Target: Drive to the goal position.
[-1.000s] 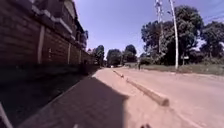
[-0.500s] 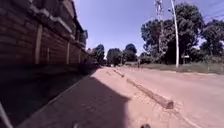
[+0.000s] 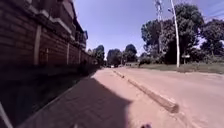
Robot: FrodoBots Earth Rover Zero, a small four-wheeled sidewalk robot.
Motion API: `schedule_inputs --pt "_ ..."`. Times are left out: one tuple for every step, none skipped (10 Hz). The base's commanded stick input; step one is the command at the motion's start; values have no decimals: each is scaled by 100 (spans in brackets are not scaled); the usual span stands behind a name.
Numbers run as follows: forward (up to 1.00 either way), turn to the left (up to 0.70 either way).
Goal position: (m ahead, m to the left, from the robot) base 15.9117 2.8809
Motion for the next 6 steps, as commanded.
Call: schedule_inputs --pt "30 0" --pt "30 0" --pt "30 0" --pt "30 0" --pt "30 0" --pt "30 0"
